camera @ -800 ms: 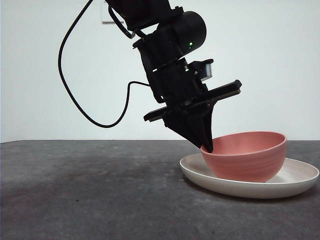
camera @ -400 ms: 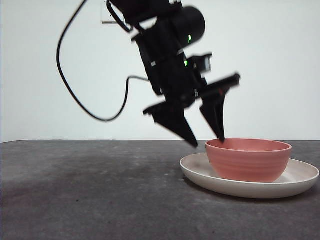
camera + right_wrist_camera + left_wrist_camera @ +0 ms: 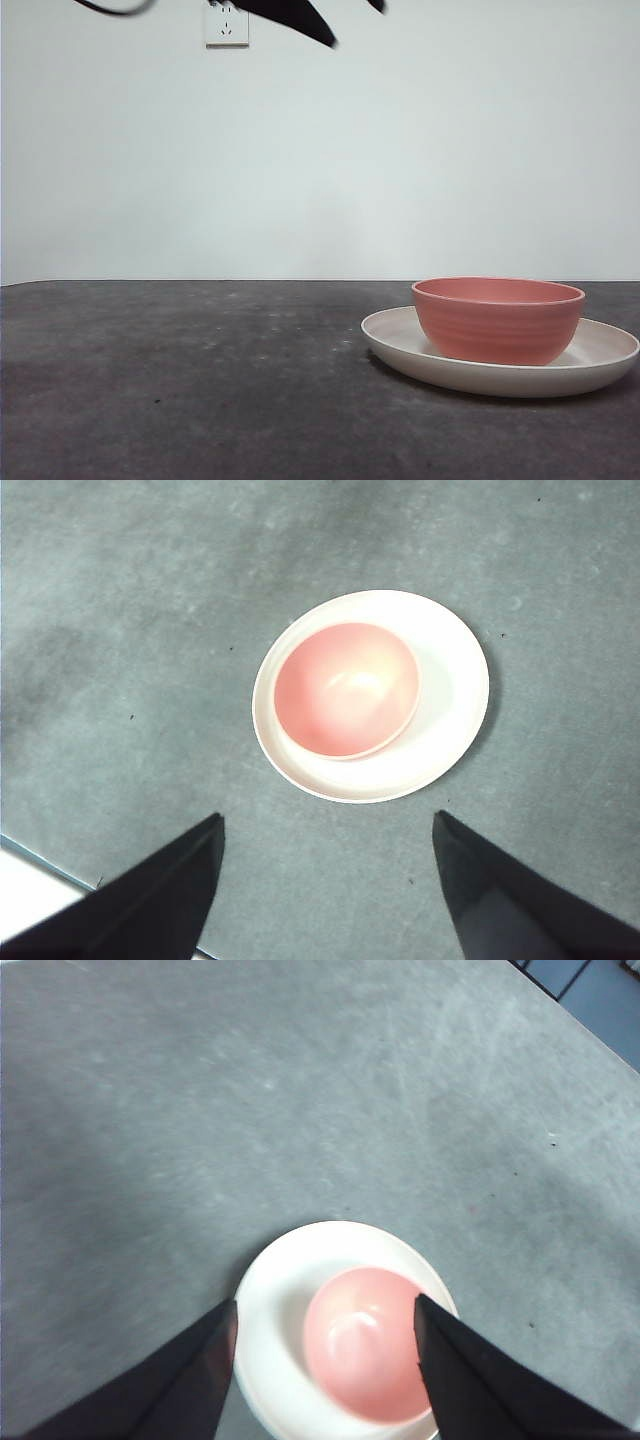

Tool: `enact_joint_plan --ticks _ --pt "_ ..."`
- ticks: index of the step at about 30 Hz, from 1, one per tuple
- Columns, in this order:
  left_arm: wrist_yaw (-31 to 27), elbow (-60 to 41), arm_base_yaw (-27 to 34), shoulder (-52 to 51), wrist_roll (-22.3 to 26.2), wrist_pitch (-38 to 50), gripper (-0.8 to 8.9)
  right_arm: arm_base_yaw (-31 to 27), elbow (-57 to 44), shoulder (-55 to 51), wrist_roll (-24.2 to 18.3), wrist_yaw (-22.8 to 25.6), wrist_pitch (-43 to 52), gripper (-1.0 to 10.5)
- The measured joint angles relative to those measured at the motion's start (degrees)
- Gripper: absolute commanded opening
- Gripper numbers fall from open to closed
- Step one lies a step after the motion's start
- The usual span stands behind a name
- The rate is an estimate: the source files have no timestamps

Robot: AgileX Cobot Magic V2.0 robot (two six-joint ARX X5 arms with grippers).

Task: Place the red bowl on the white plate

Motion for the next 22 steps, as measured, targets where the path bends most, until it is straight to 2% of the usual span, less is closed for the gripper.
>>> enact_joint_plan --ticks 4,13,22 --pt "0.0 -3.5 1.6 -4.6 1.4 -1.7 2.85 0.0 0.0 0.0 0.0 0.0 0.0 3.3" --pt "0.5 -18.6 2.6 -18.1 3.0 -0.7 2.85 0.0 0.0 0.0 0.0 0.0 0.0 3.3" --pt "10.4 -34.6 2.6 -30.4 3.7 1.9 2.84 0.0 0.0 0.0 0.0 0.0 -0.2 3.3"
